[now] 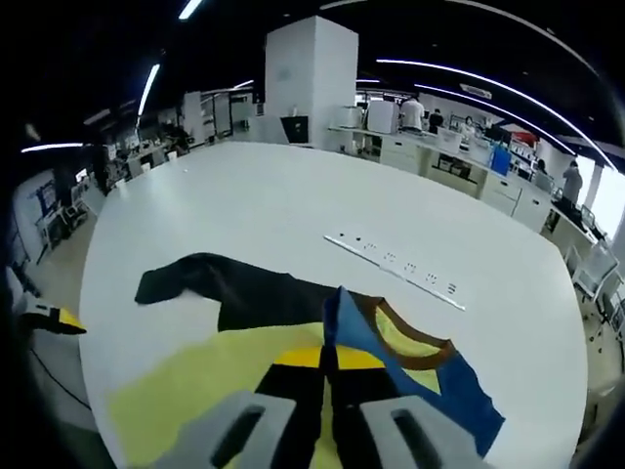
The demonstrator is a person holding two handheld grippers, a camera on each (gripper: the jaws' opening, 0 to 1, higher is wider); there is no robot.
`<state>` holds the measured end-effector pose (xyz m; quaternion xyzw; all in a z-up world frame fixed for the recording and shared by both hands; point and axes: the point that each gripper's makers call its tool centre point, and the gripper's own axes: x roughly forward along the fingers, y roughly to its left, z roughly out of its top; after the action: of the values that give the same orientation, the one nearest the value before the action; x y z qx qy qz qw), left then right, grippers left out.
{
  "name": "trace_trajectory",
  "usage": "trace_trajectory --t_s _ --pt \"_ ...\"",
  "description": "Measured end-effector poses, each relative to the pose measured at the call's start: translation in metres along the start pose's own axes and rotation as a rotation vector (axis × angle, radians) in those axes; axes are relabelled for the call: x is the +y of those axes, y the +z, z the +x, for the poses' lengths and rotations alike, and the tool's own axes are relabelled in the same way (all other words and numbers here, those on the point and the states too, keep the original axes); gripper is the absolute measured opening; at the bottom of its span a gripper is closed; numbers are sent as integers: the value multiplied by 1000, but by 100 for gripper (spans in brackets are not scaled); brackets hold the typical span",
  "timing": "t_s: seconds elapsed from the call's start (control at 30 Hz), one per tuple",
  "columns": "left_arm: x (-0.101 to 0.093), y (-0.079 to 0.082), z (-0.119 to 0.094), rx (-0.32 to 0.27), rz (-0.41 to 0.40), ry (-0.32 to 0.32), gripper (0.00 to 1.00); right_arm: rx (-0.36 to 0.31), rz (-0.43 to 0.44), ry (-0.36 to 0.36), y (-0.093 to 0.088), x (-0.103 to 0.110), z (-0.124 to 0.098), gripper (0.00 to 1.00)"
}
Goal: Fold the garment on the visible template until the final outline fits inside the template.
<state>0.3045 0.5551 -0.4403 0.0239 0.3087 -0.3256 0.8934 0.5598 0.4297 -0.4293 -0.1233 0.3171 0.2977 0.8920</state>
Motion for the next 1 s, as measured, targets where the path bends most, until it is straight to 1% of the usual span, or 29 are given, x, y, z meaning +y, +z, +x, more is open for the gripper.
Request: trace_trajectory --t_s 0.17,0.33,0.5,0.63,0.73,0.8,1.0 --pt "2 0 1 -8 -4 -3 99 10 -40 14 3 11 4 0" --pt "-2 0 3 -5 11 -11 99 12 -68 26 4 22 7 0" --pt "1 -4 1 -1 2 -8 99 24 -97 37 -1 32 12 0" --pt "3 -5 1 5 -3 -5 99 26 -133 46 -3 43 9 0" --pt "3 -6 2 6 -4 -5 99 31 -155 49 -4 44 15 0" --pt "4 -6 3 7 -7 -7 99 42 -170 35 -7 44 16 0" --pt "3 -5 5 17 0 -12 99 48 -211 42 -16 53 22 0"
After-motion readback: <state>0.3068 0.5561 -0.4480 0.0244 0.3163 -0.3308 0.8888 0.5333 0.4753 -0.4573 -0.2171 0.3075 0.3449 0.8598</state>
